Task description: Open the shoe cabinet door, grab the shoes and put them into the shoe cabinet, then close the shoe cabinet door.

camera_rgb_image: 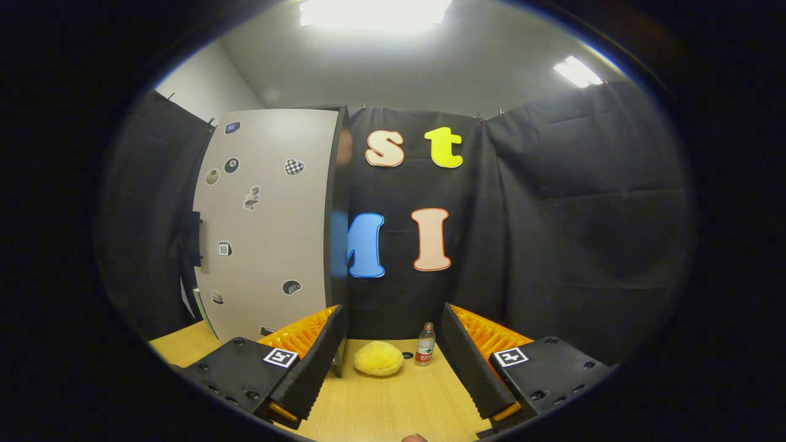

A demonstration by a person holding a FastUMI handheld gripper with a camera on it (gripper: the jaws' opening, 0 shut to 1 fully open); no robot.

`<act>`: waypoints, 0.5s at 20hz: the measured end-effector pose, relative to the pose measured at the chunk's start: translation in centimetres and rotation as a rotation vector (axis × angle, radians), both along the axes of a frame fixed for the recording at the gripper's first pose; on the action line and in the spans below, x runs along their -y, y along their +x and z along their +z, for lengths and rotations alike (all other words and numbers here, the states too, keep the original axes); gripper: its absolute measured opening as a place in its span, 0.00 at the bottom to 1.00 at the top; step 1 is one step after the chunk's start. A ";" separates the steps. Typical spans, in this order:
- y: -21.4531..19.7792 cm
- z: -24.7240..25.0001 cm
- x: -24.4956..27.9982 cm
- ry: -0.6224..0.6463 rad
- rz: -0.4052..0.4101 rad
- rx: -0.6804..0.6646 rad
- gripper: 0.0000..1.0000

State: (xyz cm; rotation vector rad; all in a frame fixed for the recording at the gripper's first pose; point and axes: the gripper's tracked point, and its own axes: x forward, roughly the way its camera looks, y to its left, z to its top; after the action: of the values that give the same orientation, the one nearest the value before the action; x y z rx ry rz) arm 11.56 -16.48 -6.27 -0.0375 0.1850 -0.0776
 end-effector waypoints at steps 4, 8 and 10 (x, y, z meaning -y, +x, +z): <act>-0.3 -0.2 0.6 0.010 0.002 0.019 0.99; -0.2 0.0 1.4 0.003 0.011 0.035 0.99; -0.3 -0.3 1.7 0.023 0.021 0.029 0.99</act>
State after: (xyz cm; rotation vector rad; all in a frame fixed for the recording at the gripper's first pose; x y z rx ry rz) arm 11.31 -18.15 -6.57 -0.0151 0.1562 -0.0548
